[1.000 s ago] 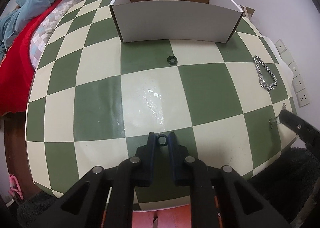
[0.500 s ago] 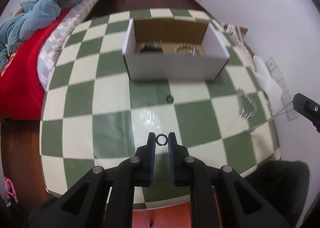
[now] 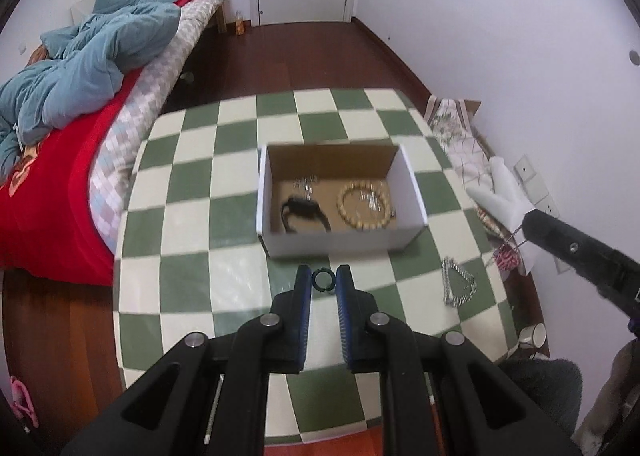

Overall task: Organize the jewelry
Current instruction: 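Carry the small chain and black ring over the white box with both tools, then open both tools over the box to drop the chain and ring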

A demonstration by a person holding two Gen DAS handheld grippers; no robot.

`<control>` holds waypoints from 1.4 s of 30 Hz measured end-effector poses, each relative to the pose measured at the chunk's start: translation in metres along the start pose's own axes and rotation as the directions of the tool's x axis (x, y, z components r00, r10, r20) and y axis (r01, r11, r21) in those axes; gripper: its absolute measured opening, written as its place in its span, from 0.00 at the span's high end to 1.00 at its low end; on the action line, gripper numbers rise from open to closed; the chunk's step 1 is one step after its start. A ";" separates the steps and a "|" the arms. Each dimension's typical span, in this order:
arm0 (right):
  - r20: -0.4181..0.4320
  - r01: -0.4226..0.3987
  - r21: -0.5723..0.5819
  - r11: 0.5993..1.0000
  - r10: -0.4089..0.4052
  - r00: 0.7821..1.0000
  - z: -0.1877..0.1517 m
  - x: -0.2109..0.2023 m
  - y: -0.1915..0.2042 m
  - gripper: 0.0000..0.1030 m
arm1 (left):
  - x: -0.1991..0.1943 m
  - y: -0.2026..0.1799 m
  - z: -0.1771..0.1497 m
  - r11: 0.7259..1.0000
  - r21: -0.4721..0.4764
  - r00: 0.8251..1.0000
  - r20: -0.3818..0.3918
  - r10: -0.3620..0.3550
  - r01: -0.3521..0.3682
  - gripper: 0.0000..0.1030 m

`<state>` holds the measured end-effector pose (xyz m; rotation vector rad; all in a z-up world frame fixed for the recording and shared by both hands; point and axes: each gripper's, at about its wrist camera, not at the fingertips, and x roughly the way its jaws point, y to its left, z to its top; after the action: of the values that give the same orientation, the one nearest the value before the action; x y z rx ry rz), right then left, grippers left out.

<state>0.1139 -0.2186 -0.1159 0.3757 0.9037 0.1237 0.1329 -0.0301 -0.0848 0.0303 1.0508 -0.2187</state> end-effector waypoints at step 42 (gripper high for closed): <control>-0.370 0.184 -0.177 0.967 -0.238 0.898 0.088 0.188 0.007 0.12 | 0.100 0.050 0.120 0.988 -0.145 0.990 -0.142 0.024 -0.045 0.14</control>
<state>0.2994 -0.1860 -0.2039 0.1200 1.3172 0.0597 0.2933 -0.0131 -0.1149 -0.0711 1.2028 -0.1078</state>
